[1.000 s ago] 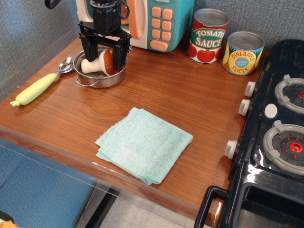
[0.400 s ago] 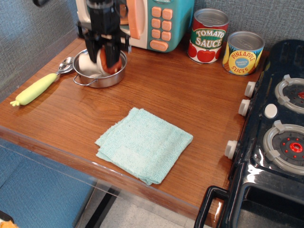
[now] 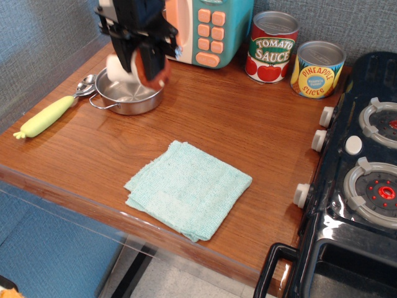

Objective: Move the mushroom from the pot to the towel.

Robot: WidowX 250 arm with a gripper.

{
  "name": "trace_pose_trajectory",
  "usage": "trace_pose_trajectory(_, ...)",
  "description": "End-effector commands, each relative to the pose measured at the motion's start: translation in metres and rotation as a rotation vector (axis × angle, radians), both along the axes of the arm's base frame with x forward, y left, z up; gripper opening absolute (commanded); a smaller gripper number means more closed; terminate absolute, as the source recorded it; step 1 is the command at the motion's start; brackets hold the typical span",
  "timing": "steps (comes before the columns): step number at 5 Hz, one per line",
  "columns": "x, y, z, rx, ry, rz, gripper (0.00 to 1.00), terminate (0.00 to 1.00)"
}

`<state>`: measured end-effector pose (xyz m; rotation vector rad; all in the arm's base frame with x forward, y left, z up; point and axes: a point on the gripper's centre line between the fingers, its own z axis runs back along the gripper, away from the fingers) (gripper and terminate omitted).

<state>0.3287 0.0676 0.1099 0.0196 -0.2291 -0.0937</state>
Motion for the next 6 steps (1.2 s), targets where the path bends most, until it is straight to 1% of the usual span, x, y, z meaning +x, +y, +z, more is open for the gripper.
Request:
trace_pose_trajectory(1, -0.053, -0.068, -0.013, 0.002, 0.031, -0.221, 0.00, 0.00)
trace_pose_trajectory(2, -0.058, -0.090, -0.041, 0.004, 0.121, -0.282, 0.00, 0.00)
trace_pose_trajectory(3, -0.058, -0.100, -0.057, 0.018, 0.165, -0.309, 0.00, 0.00)
trace_pose_trajectory(4, -0.058, -0.098, -0.059, 0.028, 0.189, -0.309, 1.00, 0.00)
trace_pose_trajectory(5, -0.063, -0.094, -0.049, 0.025, 0.183, -0.304, 1.00, 0.00)
trace_pose_trajectory(6, -0.072, -0.092, -0.028, 0.020, 0.159, -0.299, 1.00, 0.00)
